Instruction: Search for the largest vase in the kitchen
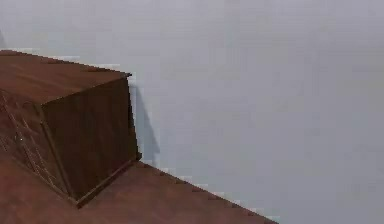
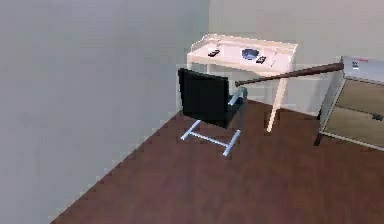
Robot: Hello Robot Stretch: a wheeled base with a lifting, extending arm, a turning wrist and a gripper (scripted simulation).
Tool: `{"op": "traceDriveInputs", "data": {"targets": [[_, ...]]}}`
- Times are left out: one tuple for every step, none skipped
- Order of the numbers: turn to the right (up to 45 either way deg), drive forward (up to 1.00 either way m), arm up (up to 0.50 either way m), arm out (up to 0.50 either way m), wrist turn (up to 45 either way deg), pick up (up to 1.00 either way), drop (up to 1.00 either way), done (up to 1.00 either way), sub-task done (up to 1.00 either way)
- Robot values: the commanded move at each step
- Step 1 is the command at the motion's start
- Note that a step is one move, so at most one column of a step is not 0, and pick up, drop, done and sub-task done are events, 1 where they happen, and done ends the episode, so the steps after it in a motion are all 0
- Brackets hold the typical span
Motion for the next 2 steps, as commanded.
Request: {"op": "traceDriveInputs", "data": {"targets": [[-45.0, 0.00, 0.00, 0.00, 0.0, 0.00, 0.00, 0.00, 0.00], [-30.0, 0.00, 0.00, 0.00, 0.0, 0.00, 0.00, 0.00, 0.00]]}}
